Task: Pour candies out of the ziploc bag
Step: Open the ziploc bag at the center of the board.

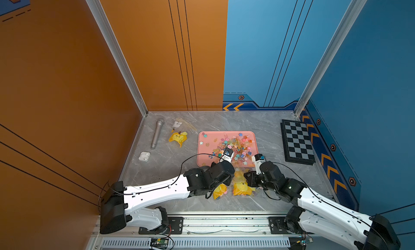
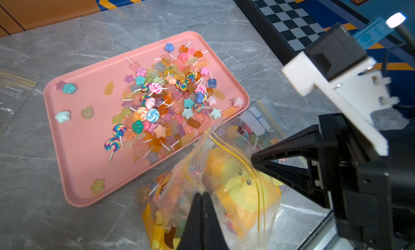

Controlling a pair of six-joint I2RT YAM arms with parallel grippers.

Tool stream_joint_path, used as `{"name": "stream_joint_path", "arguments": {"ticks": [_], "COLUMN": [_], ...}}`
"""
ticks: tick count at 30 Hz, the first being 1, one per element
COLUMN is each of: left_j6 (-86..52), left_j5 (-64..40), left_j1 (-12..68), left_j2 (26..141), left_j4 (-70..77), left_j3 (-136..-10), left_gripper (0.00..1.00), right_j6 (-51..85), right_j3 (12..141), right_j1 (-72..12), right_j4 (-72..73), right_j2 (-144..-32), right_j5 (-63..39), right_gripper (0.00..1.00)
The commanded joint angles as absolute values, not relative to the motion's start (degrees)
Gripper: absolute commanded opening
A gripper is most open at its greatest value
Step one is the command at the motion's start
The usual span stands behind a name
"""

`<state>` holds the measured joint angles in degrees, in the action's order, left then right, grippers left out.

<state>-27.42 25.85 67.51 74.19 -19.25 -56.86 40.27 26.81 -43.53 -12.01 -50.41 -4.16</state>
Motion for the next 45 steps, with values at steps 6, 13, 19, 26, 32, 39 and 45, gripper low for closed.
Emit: {"name": "stream_joint_path", "arguments": {"ticks": [6,13,19,26,32,39,45], "left_j6": [-25.1,-23.4,-22.9,-24.4,-29.9,-39.2,-45.6], "left_j5": [29.7,25.8,22.9,22.6,20.0,10.3,5.9], "left_j1": [67.7,68.5,68.6,67.5,62.1,50.9,45.3], "left_j2": [71.6,72.5,71.7,67.7,61.6,57.8,57.4], "left_j4": [-23.0,-22.0,-18.7,-15.5,-11.4,-11.3,-8.7], "left_j3": [-57.8,-58.6,-57.7,-54.2,-47.6,-39.7,-32.7], "left_gripper": [0.00,0.00,0.11,0.36,0.59,0.72,0.74], "right_j6": [39.8,39.7,39.6,38.9,37.9,35.5,34.3], "right_j3": [25.4,26.3,26.7,27.4,28.5,30.0,31.7], "right_j1": [-43.7,-43.7,-43.6,-42.1,-38.4,-34.7,-33.8], "right_j4": [-15.1,-15.0,-15.7,-19.6,-22.5,-25.3,-25.2], "right_j2": [-47.9,-47.7,-47.9,-45.8,-43.2,-40.9,-41.9], "right_j5": [-0.9,-0.8,0.1,2.5,2.4,-0.5,-4.5], "right_gripper": [0.00,0.12,0.22,0.34,0.38,0.49,0.55]}}
